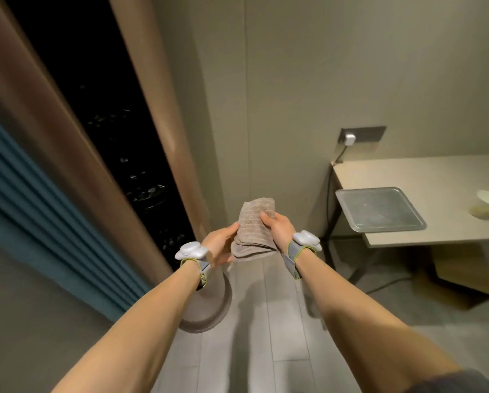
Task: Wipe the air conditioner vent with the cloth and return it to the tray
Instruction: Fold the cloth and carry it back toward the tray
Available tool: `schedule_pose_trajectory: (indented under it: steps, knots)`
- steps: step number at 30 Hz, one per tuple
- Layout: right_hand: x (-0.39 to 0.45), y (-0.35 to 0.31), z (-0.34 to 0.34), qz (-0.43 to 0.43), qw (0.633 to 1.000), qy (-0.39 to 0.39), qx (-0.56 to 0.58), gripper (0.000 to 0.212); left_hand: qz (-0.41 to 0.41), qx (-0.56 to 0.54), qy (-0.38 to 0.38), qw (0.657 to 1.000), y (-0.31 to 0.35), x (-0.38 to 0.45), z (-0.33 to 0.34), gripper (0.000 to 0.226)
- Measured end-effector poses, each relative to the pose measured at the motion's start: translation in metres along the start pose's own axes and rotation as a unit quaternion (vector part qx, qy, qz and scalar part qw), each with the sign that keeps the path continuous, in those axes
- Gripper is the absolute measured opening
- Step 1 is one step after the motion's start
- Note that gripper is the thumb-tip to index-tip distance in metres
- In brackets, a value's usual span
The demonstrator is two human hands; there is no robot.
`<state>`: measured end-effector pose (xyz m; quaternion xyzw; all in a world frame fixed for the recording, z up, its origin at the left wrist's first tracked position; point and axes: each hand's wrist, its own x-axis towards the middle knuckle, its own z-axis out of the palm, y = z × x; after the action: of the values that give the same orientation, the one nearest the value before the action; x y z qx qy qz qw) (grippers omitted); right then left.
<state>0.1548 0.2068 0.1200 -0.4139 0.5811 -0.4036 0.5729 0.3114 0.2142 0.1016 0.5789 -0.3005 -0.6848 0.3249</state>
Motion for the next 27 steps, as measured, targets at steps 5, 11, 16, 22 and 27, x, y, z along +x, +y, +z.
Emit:
schedule_pose_trajectory:
  steps: [5, 11, 16, 22, 27]
  knots:
    - [0.003, 0.019, -0.065, 0.039, 0.995, 0.083, -0.04, 0.035, 0.045, 0.11, 0.017, 0.993, -0.015, 0.033, 0.053, 0.036]
    - [0.021, 0.053, -0.153, 0.105, 0.981, 0.157, -0.051, 0.04, 0.068, 0.191, -0.003, 0.979, -0.023, 0.08, 0.14, 0.044]
    - [0.042, 0.07, -0.214, 0.145, 0.969, 0.196, -0.041, 0.042, 0.079, 0.239, -0.043, 0.967, -0.029, 0.124, 0.194, 0.051]
    - [0.085, 0.075, -0.29, 0.145, 0.959, 0.245, -0.01, 0.028, 0.127, 0.301, -0.058, 0.943, -0.028, 0.174, 0.263, 0.027]
    - [0.128, 0.066, -0.341, 0.12, 0.963, 0.24, 0.026, 0.027, 0.143, 0.288, -0.056, 0.945, -0.006, 0.21, 0.316, 0.018]
